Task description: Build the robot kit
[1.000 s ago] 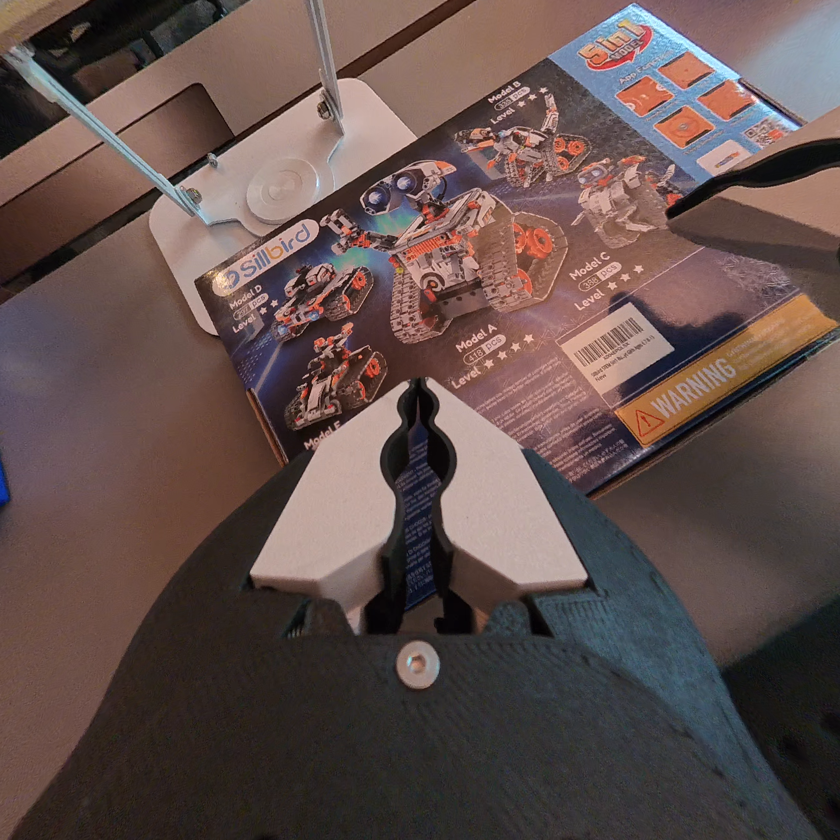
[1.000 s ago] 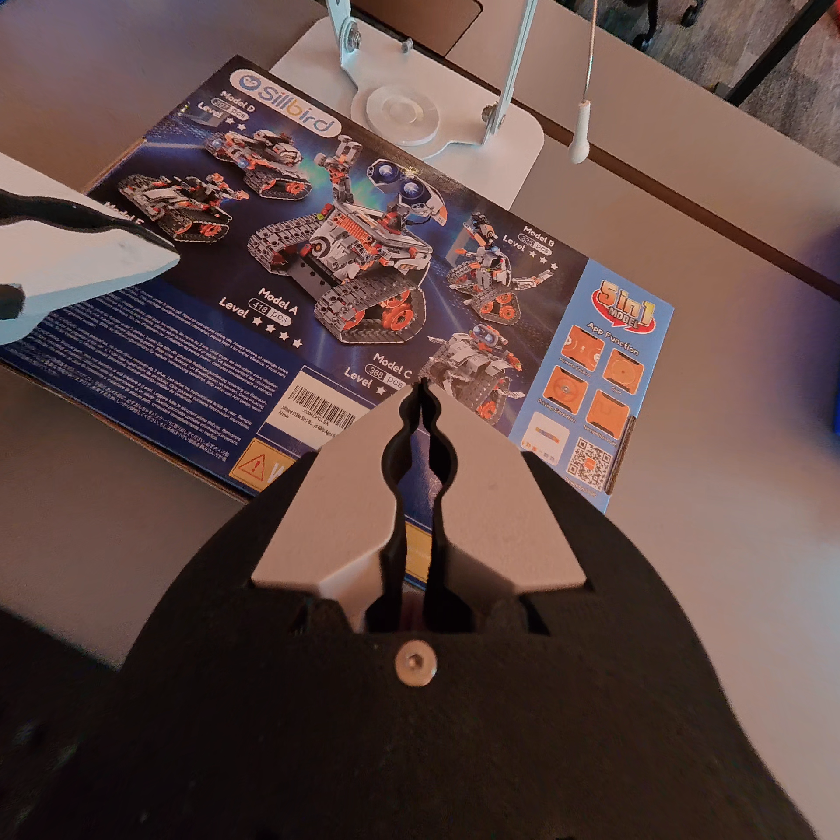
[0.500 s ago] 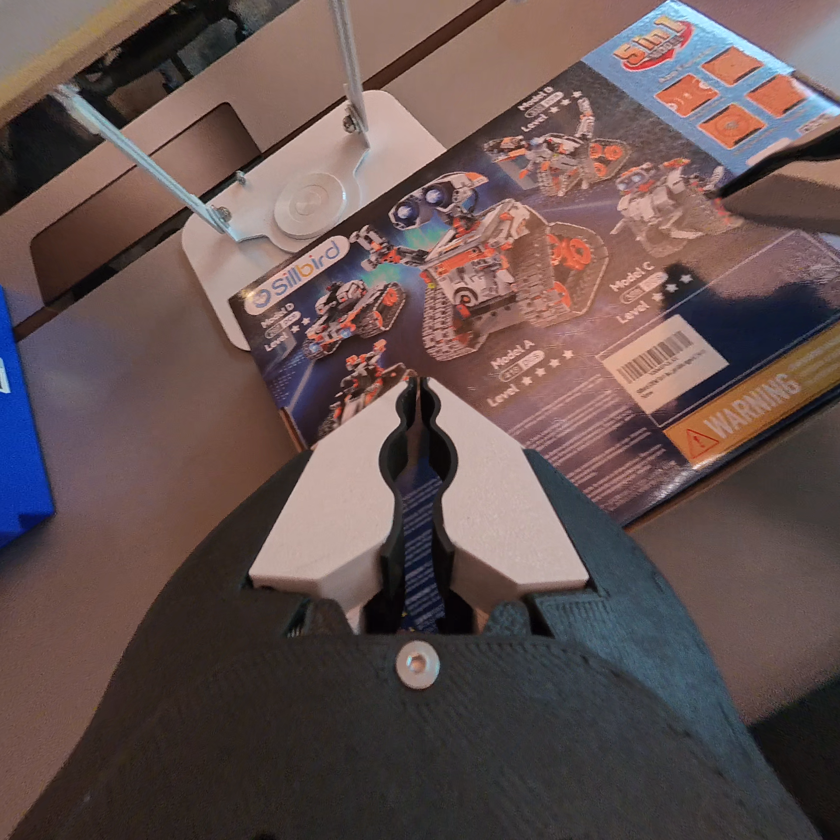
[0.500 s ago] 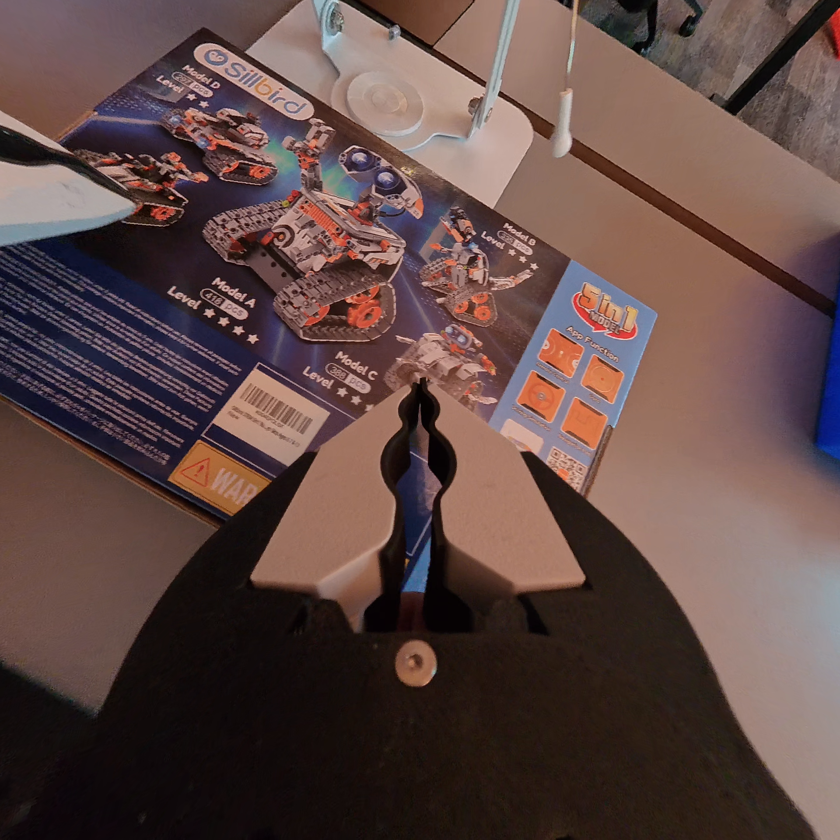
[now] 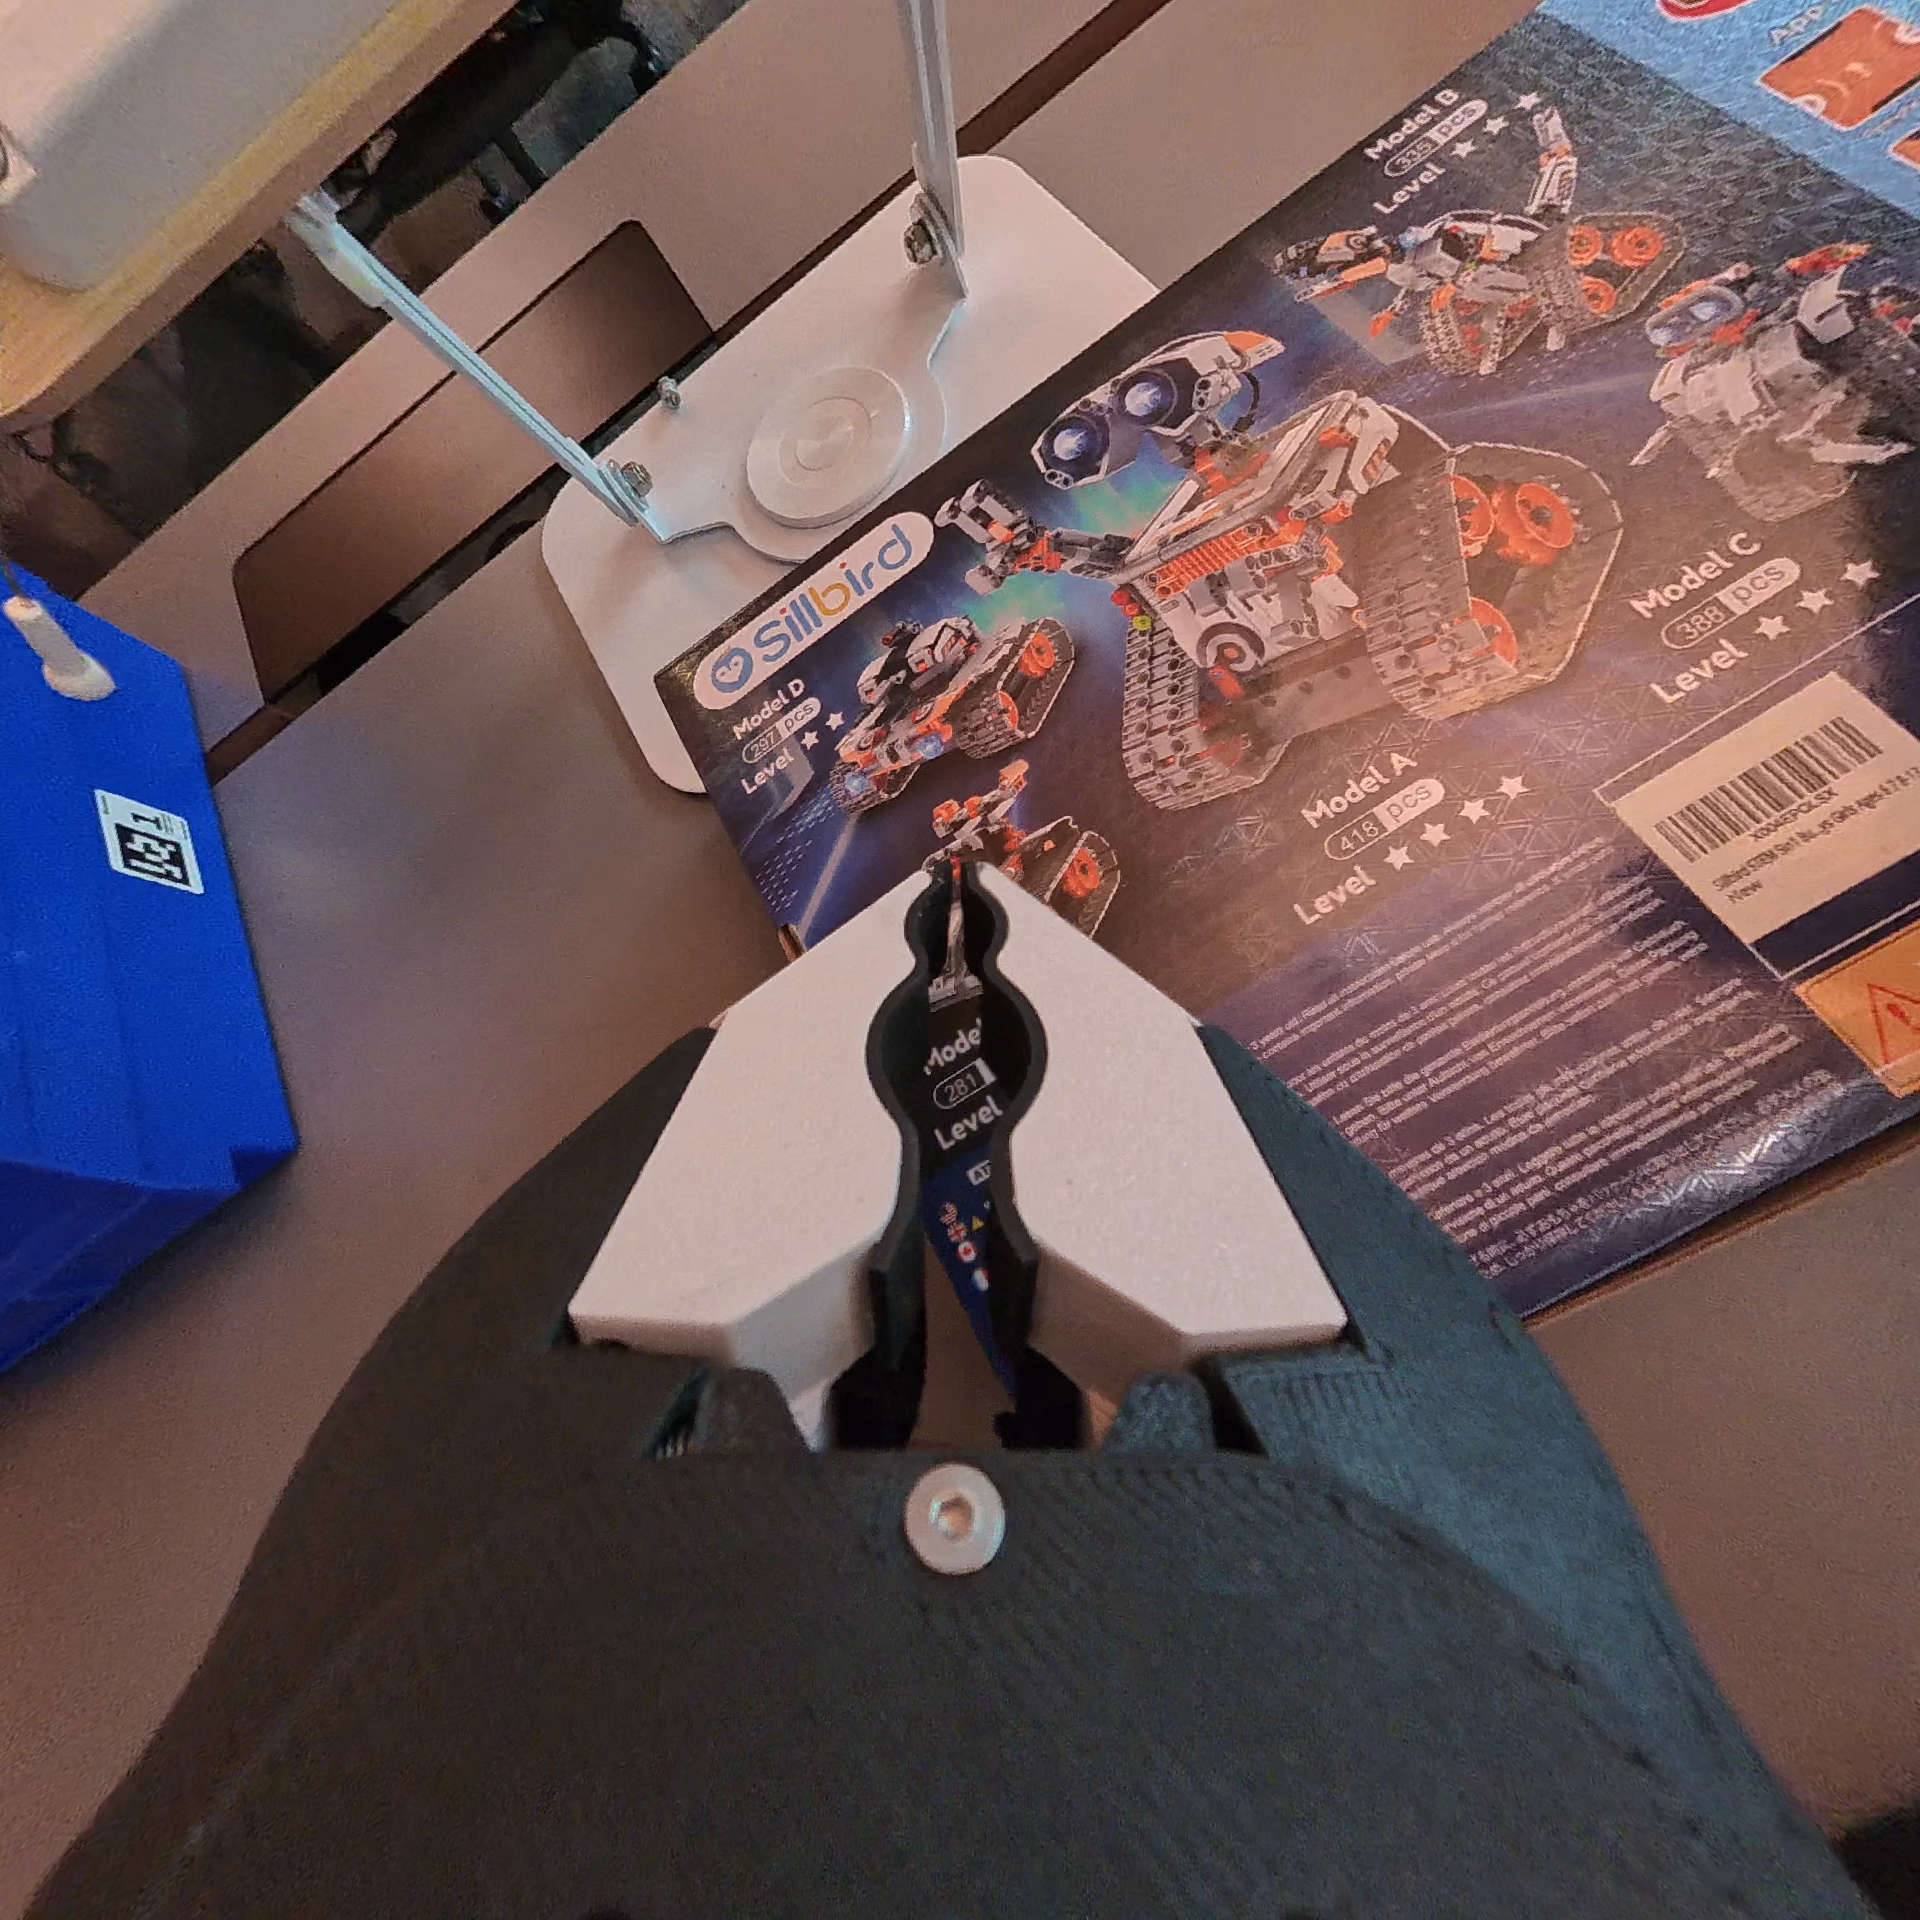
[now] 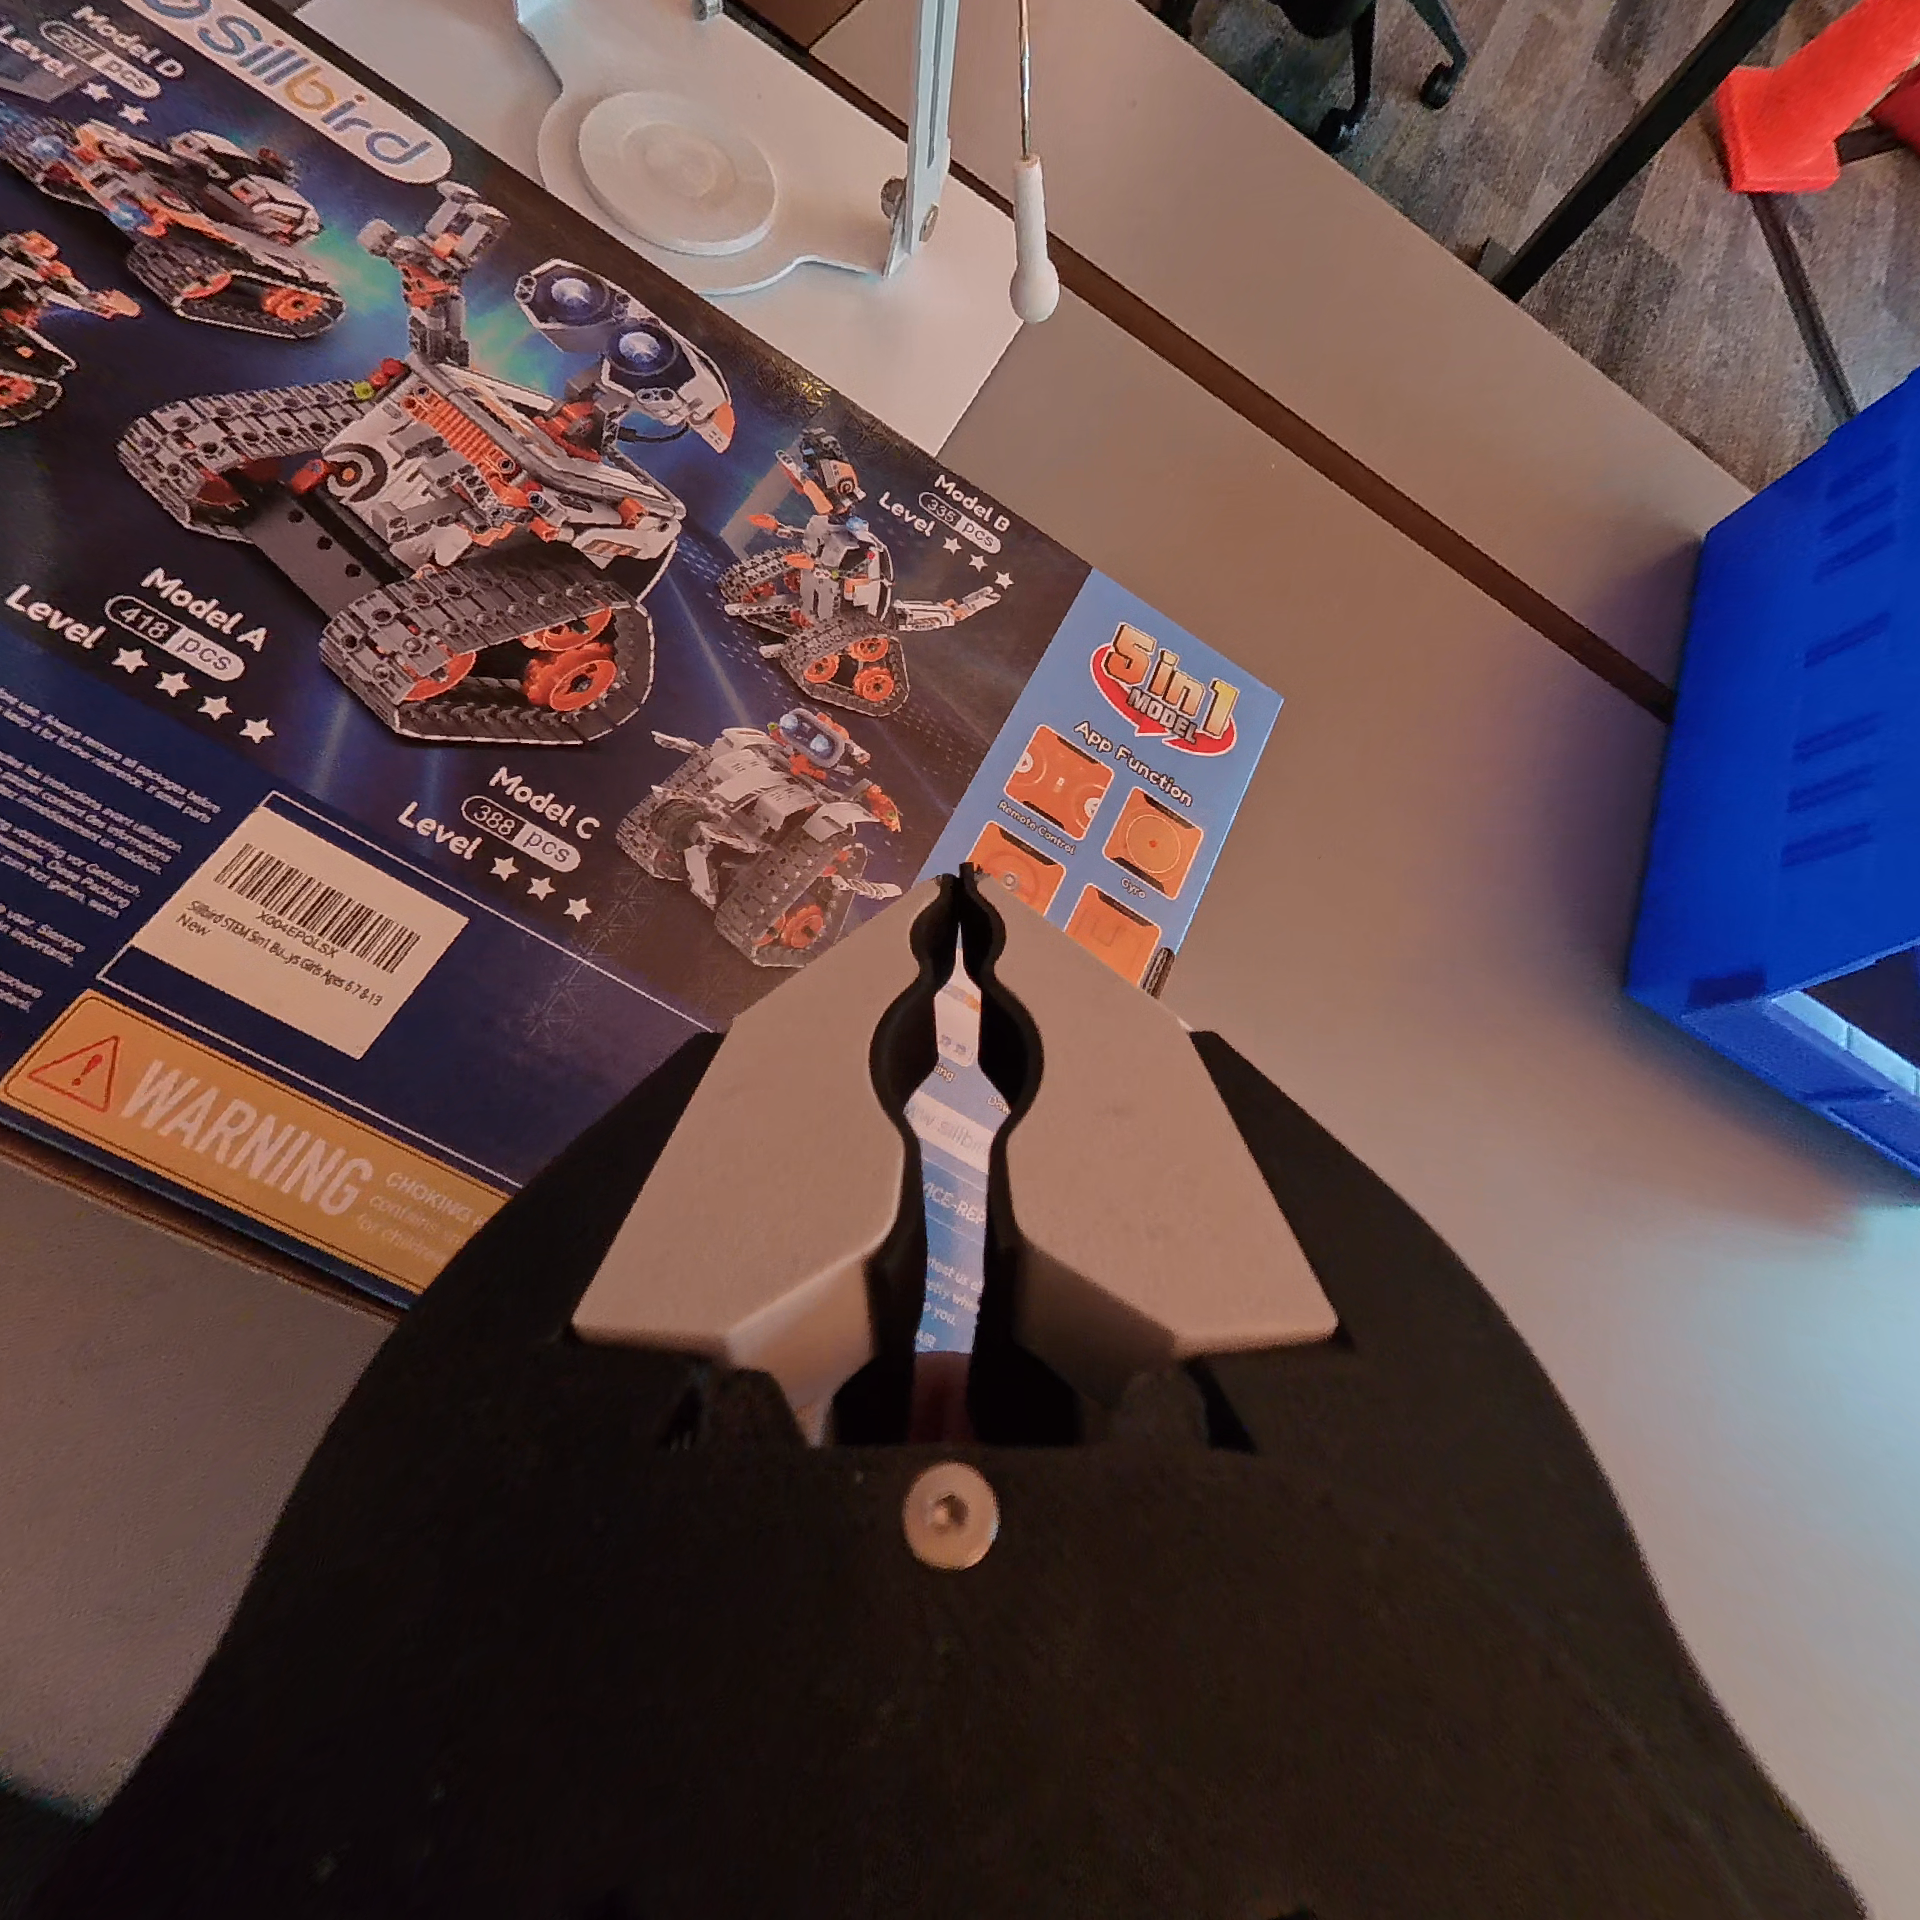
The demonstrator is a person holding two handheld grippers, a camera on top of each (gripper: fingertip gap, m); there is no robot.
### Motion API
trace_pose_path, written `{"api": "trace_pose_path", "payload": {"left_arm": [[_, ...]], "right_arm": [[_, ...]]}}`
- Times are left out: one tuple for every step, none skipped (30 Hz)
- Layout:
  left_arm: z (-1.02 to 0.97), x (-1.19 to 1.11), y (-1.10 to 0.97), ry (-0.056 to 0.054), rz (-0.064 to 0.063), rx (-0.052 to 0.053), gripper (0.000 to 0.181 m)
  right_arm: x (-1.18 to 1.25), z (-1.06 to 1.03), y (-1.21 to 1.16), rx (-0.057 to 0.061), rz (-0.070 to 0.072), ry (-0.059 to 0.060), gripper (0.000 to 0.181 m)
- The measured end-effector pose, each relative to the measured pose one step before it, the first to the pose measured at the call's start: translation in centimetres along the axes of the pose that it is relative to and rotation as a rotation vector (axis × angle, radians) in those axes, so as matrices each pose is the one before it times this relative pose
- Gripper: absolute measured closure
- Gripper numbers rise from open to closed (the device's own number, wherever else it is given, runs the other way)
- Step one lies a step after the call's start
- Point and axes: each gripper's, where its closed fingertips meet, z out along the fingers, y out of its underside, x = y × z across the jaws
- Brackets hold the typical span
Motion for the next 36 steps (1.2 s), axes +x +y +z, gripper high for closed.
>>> {"api": "trace_pose_path", "payload": {"left_arm": [[-0.01,0.041,-0.01,0.0026,0.0013,0.0019,0.181],[-0.082,0.018,-0.002,0.0042,-0.0011,0.0039,0.18],[-0.163,-0.025,0.017,0.0049,-0.001,0.0071,0.176],[-0.243,-0.08,0.072,0.0048,-0.0047,0.0082,0.171],[-0.35,-0.007,0.174,0.0126,-0.007,0.0097,0.164],[-0.399,0.182,0.299,0.0257,-0.0074,0.0102,0.156],[-0.401,0.342,0.453,0.0341,-0.006,0.006,0.146],[-0.437,0.191,0.445,0.0181,0.0049,0.0069,0.139],[-0.506,-0.002,0.515,0.0002,0.0111,0.0051,0.132],[-0.51,0.181,0.6,0.0116,0.0111,0.0003,0.123],[-0.438,0.302,0.543,0.0227,0.003,0.0049,0.117],[-0.335,0.237,0.558,0.0238,-0.0124,0.0047,0.113],[-0.207,0.312,0.703,0.0318,-0.0167,-0.004,0.107],[-0.062,0.361,0.687,0.0353,-0.0177,-0.0025,0.103],[0.017,0.366,0.405,0.0394,-0.0281,0.014,0.103],[0.02,0.413,0.2,0.0462,-0.0375,0.0198,0.102],[0.01,0.379,0.289,0.0394,-0.0242,0.0086,0.101],[-0.216,0.165,0.217,0.0155,-0.0002,0.0079,0.1],[-0.318,-0.15,0.387,-0.0105,0.0121,-0.0024,0.096],[-0.266,-0.085,0.499,-0.004,0.0022,-0.0089,0.093],[-0.105,0.342,0.463,0.0279,-0.0092,-0.0073,0.092],[0.069,0.48,0.347,0.0375,-0.0132,-0.0025,0.091],[0.283,0.058,0.504,0.0095,-0.0072,-0.018,0.091],[0.443,-0.167,0.578,-0.0115,0.0099,-0.0287,0.091],[0.556,0.076,0.444,0.0004,0.0127,-0.0232,0.093],[0.591,0.231,0.221,0.0127,0.0044,-0.0112,0.097],[0.563,-0.18,0.208,-0.0123,-0.0043,-0.0121,0.1],[0.441,-0.124,0.263,-0.0163,0.0041,-0.0157,0.1],[0.239,0.021,0.083,-0.0145,0.0142,-0.0039,0.098],[0.07,-0.063,0.046,-0.017,0.0072,-0.0042,0.1],[0.001,0.081,0.017,-0.0085,0.005,-0.0046,0.099],[-0.045,0.166,0.139,-0.0069,0.0131,-0.0121,0.101],[-0.153,0.283,0.142,-0.0054,0.0153,-0.0143,0.105],[-0.158,0.42,0.168,-0.0013,0.0157,-0.0146,0.109],[-0.109,0.569,0.135,0.0024,0.0164,-0.0104,0.11],[-0.057,0.699,0.09,0.0057,0.0161,-0.0045,0.109]], "right_arm": [[0.115,-0.086,0.057,0.0022,-0.0029,0.0,0.181],[0.193,-0.19,0.071,0.005,-0.0012,-0.0006,0.181],[0.317,-0.299,0.087,0.0086,0.0001,0.0011,0.181],[0.425,-0.37,0.161,0.0103,0.0002,0.001,0.181],[0.398,-0.425,0.274,0.01,-0.0017,-0.007,0.181],[0.302,-0.47,0.433,0.0063,0.0016,-0.0183,0.178],[0.221,-0.487,0.571,0.0038,0.0088,-0.0256,0.172],[0.113,-0.505,0.636,0.0078,0.0087,-0.0326,0.165],[-0.028,-0.475,0.737,0.0076,0.0047,-0.0397,0.156],[-0.088,-0.44,0.831,0.0023,0.0033,-0.041,0.145],[-0.194,-0.401,0.852,0.0001,0.0009,-0.0407,0.138],[-0.402,-0.315,0.915,-0.0034,-0.0013,-0.0473,0.134],[-0.619,-0.135,0.986,-0.0082,0.0012,-0.0549,0.131],[-0.723,0.058,0.929,-0.0069,0.0024,-0.0573,0.119],[-0.738,0.065,0.527,0.0142,0.0073,-0.0584,0.111],[-0.652,0.069,0.38,0.015,0.0117,-0.0519,0.111],[-0.318,0.26,0.799,-0.018,-0.0017,-0.0242,0.11],[-0.046,0.276,0.865,-0.026,-0.0261,0.0039,0.108],[-0.22,0.117,0.554,-0.0087,-0.0335,0.0005,0.107],[-0.549,0.074,0.256,0.0034,-0.017,-0.0209,0.11],[-0.388,0.225,0.245,-0.0065,-0.0051,-0.0164,0.112],[0.134,0.375,0.264,-0.0127,-0.0085,0.0127,0.113],[0.262,0.405,0.097,-0.0045,-0.0135,0.0195,0.115],[0.149,0.383,-0.022,0.003,-0.0097,0.0122,0.117],[0.253,0.319,0.036,-0.0002,-0.0056,0.0161,0.117],[0.305,0.201,0.084,-0.0025,-0.0066,0.017,0.121],[0.126,0.064,0.004,0.0025,-0.0023,0.0067,0.126],[-0.024,-0.004,-0.018,0.0052,0.0049,-0.0008,0.126],[-0.029,-0.009,0.007,0.0037,0.0013,0.0017,0.126],[-0.02,-0.051,0.048,0.001,-0.0073,0.0043,0.126],[0.003,-0.082,0.084,-0.0019,-0.0092,0.004,0.128],[0.052,-0.105,0.113,-0.004,-0.0057,0.0031,0.129],[0.118,-0.135,0.165,-0.0061,-0.0029,0.0034,0.129],[0.162,-0.157,0.197,-0.0074,-0.0049,0.0052,0.129],[0.19,-0.158,0.238,-0.0071,-0.0054,0.0078,0.128],[0.26,-0.146,0.263,-0.0072,-0.0032,0.0109,0.128]]}}
